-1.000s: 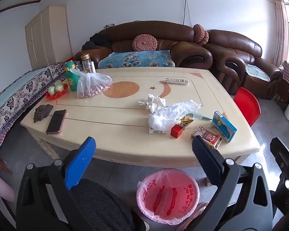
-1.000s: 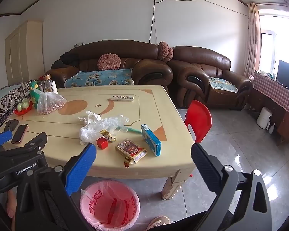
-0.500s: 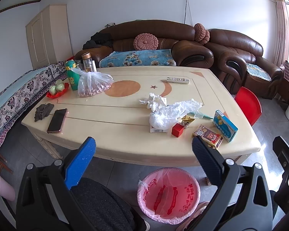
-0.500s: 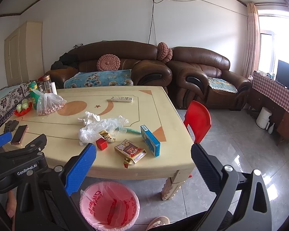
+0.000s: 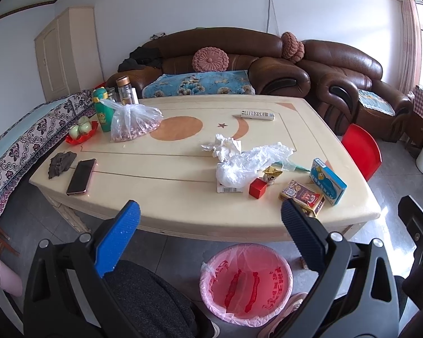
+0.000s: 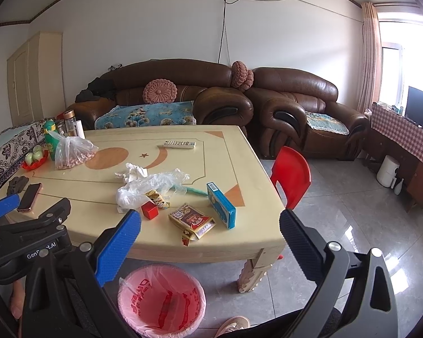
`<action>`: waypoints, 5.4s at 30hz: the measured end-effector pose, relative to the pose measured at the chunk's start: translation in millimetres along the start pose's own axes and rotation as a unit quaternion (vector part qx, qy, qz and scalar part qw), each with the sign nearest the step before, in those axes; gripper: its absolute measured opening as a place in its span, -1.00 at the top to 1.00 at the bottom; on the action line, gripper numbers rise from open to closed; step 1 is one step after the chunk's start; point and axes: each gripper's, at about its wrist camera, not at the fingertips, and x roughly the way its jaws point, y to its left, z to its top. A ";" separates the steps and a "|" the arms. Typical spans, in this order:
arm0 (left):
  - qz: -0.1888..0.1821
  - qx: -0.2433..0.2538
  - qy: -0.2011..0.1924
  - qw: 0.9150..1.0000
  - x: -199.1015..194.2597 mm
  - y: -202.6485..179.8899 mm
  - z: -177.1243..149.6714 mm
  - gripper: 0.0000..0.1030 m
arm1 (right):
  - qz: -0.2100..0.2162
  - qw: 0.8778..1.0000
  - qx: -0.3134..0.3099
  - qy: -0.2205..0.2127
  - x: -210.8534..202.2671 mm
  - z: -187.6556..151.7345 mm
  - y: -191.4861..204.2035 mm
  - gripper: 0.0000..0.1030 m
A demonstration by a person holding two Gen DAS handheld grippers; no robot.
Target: Collect trash
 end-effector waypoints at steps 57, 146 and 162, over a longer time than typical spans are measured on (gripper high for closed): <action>-0.064 0.072 0.095 0.991 155.3 -1.6 48.2 -0.90 | 0.088 0.988 -0.072 0.101 190.7 0.7 -37.8 -0.87; -0.286 0.143 0.180 0.930 301.6 -7.9 31.0 0.24 | 0.147 0.969 -0.046 0.194 340.3 -41.3 -40.3 0.54; -0.238 0.091 0.112 0.960 267.6 23.1 53.2 0.24 | 0.122 0.979 -0.029 0.158 321.7 -16.4 -38.0 0.55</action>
